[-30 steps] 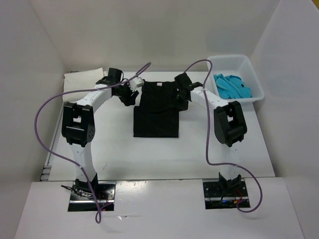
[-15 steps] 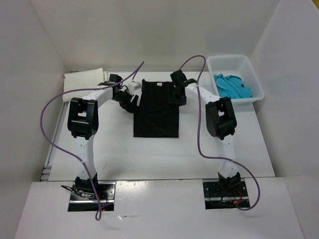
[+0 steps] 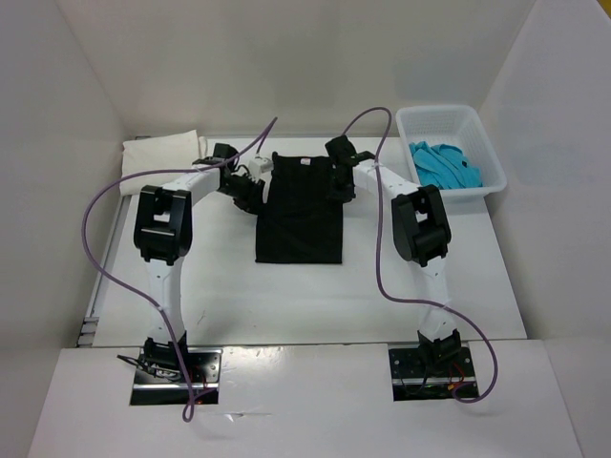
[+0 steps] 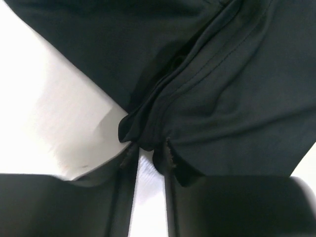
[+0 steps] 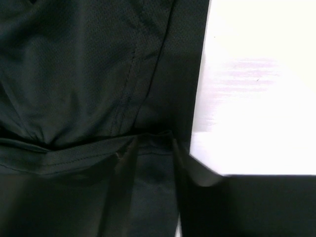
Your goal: Fold and stack the t-shirts
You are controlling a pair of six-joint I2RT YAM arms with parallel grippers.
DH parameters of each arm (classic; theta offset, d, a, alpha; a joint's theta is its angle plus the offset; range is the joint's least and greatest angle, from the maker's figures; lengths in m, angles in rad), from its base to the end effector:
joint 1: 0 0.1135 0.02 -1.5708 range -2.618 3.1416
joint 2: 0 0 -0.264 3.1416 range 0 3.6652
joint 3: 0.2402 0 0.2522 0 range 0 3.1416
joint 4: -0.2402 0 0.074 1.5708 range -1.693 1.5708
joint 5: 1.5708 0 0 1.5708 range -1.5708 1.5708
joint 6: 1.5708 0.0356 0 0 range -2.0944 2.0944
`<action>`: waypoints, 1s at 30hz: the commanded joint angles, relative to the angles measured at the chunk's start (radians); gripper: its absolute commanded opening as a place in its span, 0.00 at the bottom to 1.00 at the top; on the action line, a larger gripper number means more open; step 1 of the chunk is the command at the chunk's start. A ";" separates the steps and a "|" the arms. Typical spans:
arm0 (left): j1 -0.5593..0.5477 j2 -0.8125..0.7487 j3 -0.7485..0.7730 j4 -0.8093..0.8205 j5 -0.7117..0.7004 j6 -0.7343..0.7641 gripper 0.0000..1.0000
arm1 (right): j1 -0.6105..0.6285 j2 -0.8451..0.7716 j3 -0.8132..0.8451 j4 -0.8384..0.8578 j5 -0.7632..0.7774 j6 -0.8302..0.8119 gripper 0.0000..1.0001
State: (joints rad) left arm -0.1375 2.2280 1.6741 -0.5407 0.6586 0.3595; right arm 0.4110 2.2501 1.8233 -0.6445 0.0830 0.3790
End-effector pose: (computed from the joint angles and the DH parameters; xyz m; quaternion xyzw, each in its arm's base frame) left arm 0.4606 -0.0857 0.1539 0.3001 0.8726 -0.2876 0.2566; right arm 0.4468 0.1915 0.1760 -0.0052 0.9682 0.0579 0.2434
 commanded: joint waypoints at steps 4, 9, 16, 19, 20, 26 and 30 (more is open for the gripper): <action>-0.014 -0.028 0.018 0.007 0.055 -0.001 0.08 | 0.009 -0.030 -0.009 0.002 0.006 0.003 0.16; -0.045 -0.096 0.018 0.019 0.055 0.024 0.02 | 0.009 -0.090 -0.062 0.012 0.017 0.023 0.00; -0.091 -0.169 0.033 0.058 0.068 0.071 0.01 | 0.009 -0.190 -0.120 0.043 0.069 0.067 0.00; -0.091 -0.145 0.058 0.067 0.047 0.072 0.01 | -0.011 -0.189 -0.116 0.061 0.067 0.067 0.00; -0.091 -0.122 0.058 0.067 0.036 0.072 0.01 | -0.020 -0.178 -0.104 0.062 0.058 0.067 0.00; -0.082 -0.097 0.046 0.077 -0.043 0.061 0.09 | -0.020 -0.058 0.048 -0.012 0.056 0.026 0.34; -0.082 -0.097 0.023 0.090 -0.125 0.061 0.16 | -0.043 -0.112 0.018 0.005 0.081 0.037 0.62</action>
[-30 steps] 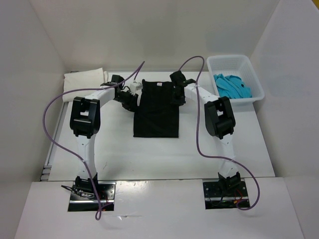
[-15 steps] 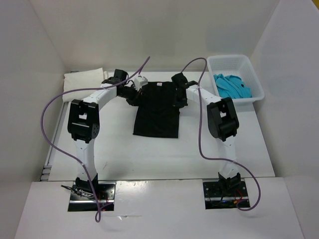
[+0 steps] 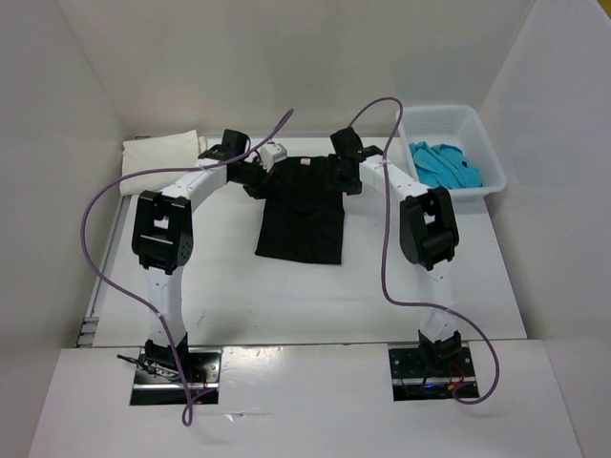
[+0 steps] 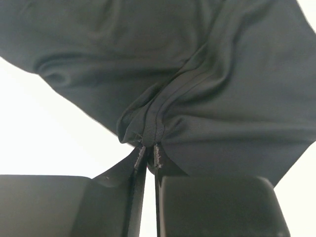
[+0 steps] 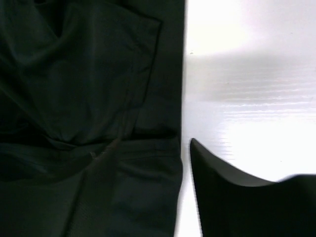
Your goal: Fold and stack the t-shirts
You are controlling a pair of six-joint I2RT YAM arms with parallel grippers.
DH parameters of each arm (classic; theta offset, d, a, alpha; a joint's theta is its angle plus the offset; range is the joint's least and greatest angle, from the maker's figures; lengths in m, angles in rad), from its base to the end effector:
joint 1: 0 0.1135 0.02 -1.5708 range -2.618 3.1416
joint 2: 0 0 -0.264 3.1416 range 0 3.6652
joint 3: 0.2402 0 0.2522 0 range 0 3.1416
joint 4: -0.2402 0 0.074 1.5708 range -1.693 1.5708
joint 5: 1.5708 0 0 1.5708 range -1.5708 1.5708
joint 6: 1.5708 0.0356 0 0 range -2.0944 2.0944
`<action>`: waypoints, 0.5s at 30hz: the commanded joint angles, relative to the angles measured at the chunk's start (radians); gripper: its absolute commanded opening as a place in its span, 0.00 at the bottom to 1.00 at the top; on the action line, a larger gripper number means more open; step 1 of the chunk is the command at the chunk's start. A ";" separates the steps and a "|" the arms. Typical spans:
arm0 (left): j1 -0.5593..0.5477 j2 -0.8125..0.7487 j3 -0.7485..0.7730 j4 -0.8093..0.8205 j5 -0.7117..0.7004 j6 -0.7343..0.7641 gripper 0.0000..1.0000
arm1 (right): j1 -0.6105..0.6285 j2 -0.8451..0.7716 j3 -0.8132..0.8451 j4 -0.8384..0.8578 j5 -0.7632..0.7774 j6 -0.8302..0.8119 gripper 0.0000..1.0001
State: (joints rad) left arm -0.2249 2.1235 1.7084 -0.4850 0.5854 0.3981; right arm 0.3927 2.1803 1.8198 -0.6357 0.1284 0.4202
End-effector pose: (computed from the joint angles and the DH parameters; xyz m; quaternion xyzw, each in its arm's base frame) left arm 0.4551 -0.1243 0.2131 0.3675 0.8315 -0.2442 0.3375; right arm 0.4461 0.1798 0.2079 0.0313 0.9567 0.0553 0.2841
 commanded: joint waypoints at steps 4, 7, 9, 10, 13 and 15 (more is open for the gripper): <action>0.015 0.016 -0.012 0.034 -0.093 0.031 0.28 | -0.025 -0.125 -0.066 0.033 0.001 -0.004 0.70; 0.015 0.030 -0.012 0.034 -0.116 0.031 0.45 | -0.025 -0.125 -0.114 0.044 -0.029 -0.004 0.70; 0.015 0.041 -0.012 0.016 -0.142 0.031 0.50 | -0.025 -0.111 -0.143 0.053 -0.041 0.014 0.70; 0.015 0.052 -0.003 0.016 -0.159 0.021 0.50 | -0.025 -0.102 -0.154 0.066 -0.067 0.014 0.70; 0.015 0.052 -0.003 -0.004 -0.214 0.012 0.52 | -0.025 -0.111 -0.186 0.111 -0.090 0.025 0.53; 0.015 0.052 -0.016 -0.004 -0.236 0.012 0.54 | -0.025 -0.088 -0.186 0.111 -0.099 0.025 0.50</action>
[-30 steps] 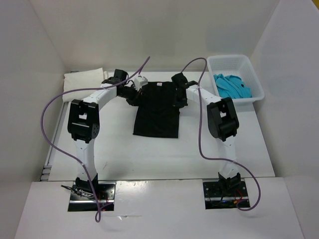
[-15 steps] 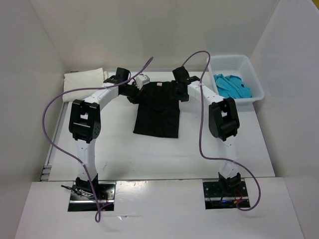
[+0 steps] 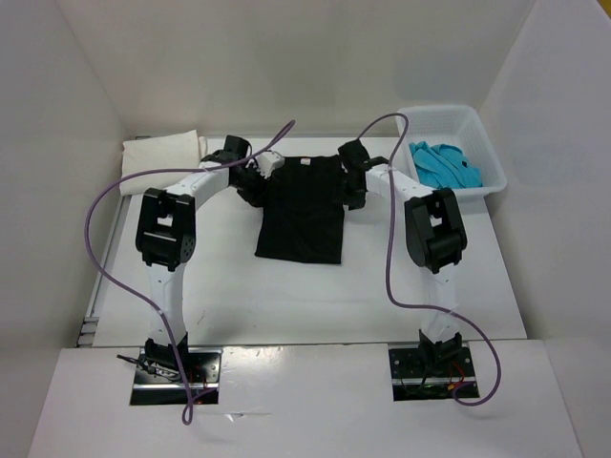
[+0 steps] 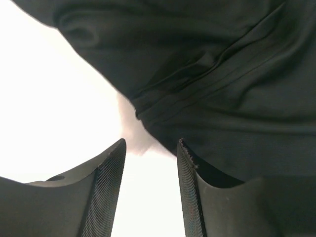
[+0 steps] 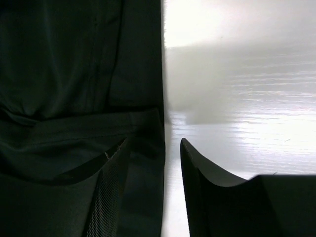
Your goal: Fold and stack the t-shirts
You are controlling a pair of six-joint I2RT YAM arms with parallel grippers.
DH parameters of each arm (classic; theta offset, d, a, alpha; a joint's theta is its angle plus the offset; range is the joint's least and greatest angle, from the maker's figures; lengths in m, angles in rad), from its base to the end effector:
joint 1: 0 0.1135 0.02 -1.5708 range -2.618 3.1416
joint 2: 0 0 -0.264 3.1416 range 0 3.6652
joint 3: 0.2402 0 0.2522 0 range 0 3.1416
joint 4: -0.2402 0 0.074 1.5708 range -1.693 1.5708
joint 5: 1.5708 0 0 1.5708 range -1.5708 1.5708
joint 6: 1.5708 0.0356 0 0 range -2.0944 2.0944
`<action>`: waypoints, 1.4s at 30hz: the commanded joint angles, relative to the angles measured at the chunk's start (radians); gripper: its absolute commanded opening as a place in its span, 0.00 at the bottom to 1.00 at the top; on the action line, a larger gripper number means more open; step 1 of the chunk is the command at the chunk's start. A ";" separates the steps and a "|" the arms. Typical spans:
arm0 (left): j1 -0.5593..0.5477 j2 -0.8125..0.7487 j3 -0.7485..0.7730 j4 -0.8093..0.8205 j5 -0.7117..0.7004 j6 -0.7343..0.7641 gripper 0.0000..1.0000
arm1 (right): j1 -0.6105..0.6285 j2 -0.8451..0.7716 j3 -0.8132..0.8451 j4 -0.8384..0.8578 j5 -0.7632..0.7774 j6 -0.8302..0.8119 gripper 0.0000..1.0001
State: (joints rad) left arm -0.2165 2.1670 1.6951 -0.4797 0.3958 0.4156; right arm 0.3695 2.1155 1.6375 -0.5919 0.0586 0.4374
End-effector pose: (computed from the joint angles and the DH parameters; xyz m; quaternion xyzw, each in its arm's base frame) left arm 0.4617 -0.1156 0.1870 0.3472 0.8690 -0.1567 0.3159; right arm 0.4246 0.1622 0.1838 0.0401 0.9676 0.0712 0.2390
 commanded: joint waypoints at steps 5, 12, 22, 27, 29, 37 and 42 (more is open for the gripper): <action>0.016 -0.065 -0.046 -0.069 -0.035 -0.017 0.57 | -0.001 0.057 0.064 0.035 -0.057 0.007 0.31; -0.013 -0.258 -0.254 -0.120 -0.011 0.037 0.59 | -0.020 0.057 0.114 0.056 0.012 0.027 0.00; -0.014 -0.311 -0.357 -0.169 -0.029 0.049 0.62 | -0.050 0.098 0.174 0.055 -0.002 0.057 0.02; -0.003 -0.293 -0.258 -0.103 -0.029 0.034 0.65 | -0.069 0.109 0.174 0.055 -0.011 0.066 0.42; 0.020 -0.236 -0.143 -0.112 0.006 -0.004 0.68 | -0.069 0.109 0.186 0.055 -0.023 0.066 0.57; 0.054 -0.016 0.049 -0.227 0.140 -0.118 0.68 | -0.069 0.060 0.122 0.063 -0.032 0.047 0.58; 0.043 0.016 0.049 -0.270 0.107 -0.149 0.68 | -0.069 0.060 0.104 0.063 -0.062 0.038 0.58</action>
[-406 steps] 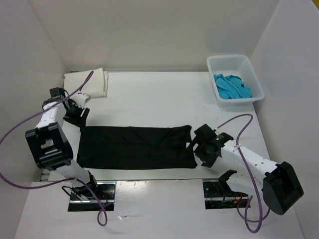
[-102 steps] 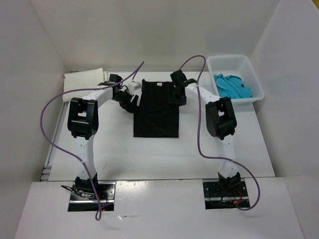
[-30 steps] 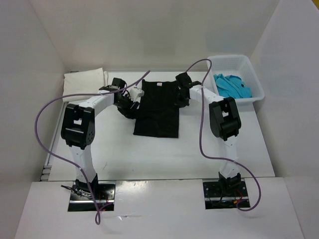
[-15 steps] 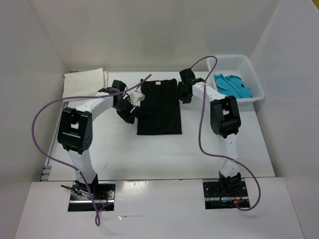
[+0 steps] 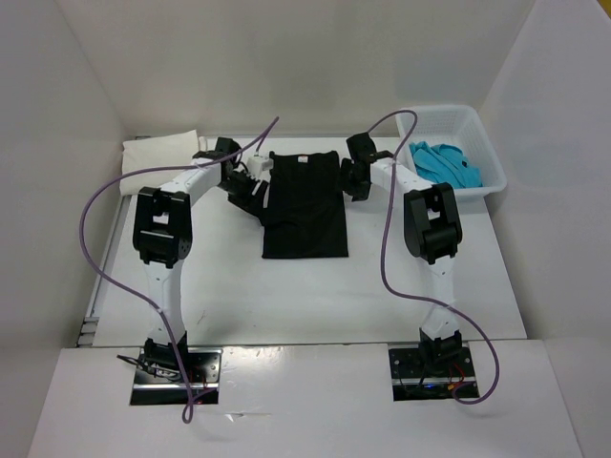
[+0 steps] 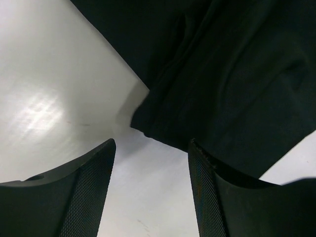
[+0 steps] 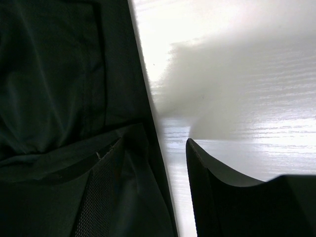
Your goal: Fold and stack the t-shirts
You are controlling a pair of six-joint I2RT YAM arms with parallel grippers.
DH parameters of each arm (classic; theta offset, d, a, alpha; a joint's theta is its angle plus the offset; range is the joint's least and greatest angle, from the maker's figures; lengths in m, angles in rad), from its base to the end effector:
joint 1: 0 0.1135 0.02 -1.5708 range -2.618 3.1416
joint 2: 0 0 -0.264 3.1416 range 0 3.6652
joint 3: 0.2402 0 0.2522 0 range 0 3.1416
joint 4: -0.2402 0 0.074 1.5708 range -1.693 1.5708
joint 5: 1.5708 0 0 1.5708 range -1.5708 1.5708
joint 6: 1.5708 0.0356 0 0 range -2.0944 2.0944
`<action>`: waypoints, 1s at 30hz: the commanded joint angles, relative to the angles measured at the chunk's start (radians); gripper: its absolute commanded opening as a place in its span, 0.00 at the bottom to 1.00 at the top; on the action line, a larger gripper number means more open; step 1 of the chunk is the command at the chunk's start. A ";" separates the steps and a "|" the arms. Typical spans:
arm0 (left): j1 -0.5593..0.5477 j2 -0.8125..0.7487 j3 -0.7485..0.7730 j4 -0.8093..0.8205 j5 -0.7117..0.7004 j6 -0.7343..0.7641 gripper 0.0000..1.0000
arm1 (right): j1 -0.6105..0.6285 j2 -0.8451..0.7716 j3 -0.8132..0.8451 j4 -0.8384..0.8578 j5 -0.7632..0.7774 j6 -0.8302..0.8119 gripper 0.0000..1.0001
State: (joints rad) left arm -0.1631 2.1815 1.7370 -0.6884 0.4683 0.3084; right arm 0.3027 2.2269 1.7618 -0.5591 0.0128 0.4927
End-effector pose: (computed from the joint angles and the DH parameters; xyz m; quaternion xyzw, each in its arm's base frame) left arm 0.4544 -0.0911 0.1828 0.2708 0.9115 -0.2105 0.2272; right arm 0.4620 0.1438 0.1728 0.0931 0.9584 0.0988 0.2512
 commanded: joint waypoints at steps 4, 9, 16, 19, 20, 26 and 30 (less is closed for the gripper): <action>-0.010 0.001 -0.021 -0.074 0.049 -0.051 0.68 | -0.002 -0.061 -0.030 0.042 -0.016 -0.017 0.58; -0.010 0.046 -0.021 -0.063 0.108 -0.074 0.61 | -0.002 -0.052 -0.051 0.042 -0.025 -0.017 0.58; -0.010 0.080 0.027 0.016 0.161 -0.095 0.19 | -0.002 -0.043 -0.061 0.062 -0.034 -0.008 0.58; -0.010 0.046 0.027 0.056 0.173 -0.095 0.09 | -0.002 -0.042 -0.073 0.062 -0.034 -0.008 0.58; -0.010 0.020 0.018 0.069 0.182 -0.095 0.08 | -0.002 -0.042 -0.073 0.062 -0.034 -0.008 0.58; -0.029 -0.026 0.009 0.141 0.158 -0.023 0.08 | -0.002 -0.042 -0.082 0.071 -0.043 -0.008 0.58; -0.029 0.009 0.036 0.154 0.115 -0.012 0.19 | -0.002 -0.023 -0.073 0.071 -0.043 -0.008 0.58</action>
State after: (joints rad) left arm -0.1867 2.2131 1.7363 -0.5812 0.5907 0.2634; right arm 0.3027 2.2147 1.7023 -0.5068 -0.0227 0.4854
